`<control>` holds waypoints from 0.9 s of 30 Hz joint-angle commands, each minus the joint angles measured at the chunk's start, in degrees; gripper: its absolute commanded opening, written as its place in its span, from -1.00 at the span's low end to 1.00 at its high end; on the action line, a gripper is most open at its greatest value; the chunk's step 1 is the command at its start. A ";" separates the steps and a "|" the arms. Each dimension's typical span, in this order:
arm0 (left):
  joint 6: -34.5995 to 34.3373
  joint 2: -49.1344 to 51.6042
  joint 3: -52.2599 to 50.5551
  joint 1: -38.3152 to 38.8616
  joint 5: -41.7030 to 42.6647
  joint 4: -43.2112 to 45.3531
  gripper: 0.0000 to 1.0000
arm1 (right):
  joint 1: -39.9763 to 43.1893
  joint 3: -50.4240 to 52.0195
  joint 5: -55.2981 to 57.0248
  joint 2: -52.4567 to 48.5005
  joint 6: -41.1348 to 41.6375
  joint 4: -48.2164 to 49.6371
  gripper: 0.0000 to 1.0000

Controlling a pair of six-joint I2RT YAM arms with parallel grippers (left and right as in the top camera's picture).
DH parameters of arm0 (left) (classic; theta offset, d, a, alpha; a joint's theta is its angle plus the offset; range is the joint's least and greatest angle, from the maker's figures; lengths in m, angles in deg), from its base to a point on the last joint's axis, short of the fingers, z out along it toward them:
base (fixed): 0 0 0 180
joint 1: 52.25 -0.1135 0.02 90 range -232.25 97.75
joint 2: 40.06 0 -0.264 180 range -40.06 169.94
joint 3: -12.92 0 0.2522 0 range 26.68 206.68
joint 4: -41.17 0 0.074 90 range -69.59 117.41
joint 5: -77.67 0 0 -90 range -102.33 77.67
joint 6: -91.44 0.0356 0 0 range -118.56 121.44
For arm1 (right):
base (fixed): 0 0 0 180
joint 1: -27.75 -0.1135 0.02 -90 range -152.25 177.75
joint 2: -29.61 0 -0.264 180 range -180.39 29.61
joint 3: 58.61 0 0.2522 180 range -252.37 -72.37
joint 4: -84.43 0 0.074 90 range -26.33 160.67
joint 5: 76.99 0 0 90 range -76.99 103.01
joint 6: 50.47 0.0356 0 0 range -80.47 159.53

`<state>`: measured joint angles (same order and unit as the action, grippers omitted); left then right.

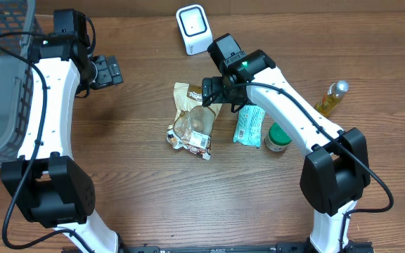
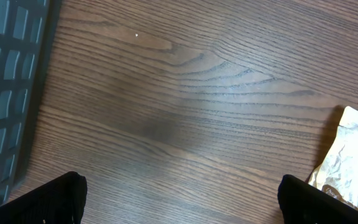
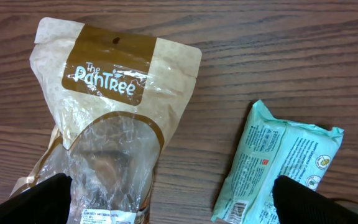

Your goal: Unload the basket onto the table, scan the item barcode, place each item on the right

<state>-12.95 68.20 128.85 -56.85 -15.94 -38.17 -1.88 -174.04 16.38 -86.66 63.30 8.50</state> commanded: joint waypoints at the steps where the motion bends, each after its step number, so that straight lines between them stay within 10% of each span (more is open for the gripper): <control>1: 1.11 -0.26 0.90 0.11 0.24 0.00 0.99 | 0.02 -0.17 -2.03 0.42 -0.02 0.26 1.00; 27: 1.11 -0.24 0.90 0.11 0.24 0.02 0.99 | 0.13 -0.15 -2.19 -0.15 0.07 10.25 1.00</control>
<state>-12.95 68.18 128.85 -56.85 -15.94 -38.19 -1.86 -174.04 14.46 -86.66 63.30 16.32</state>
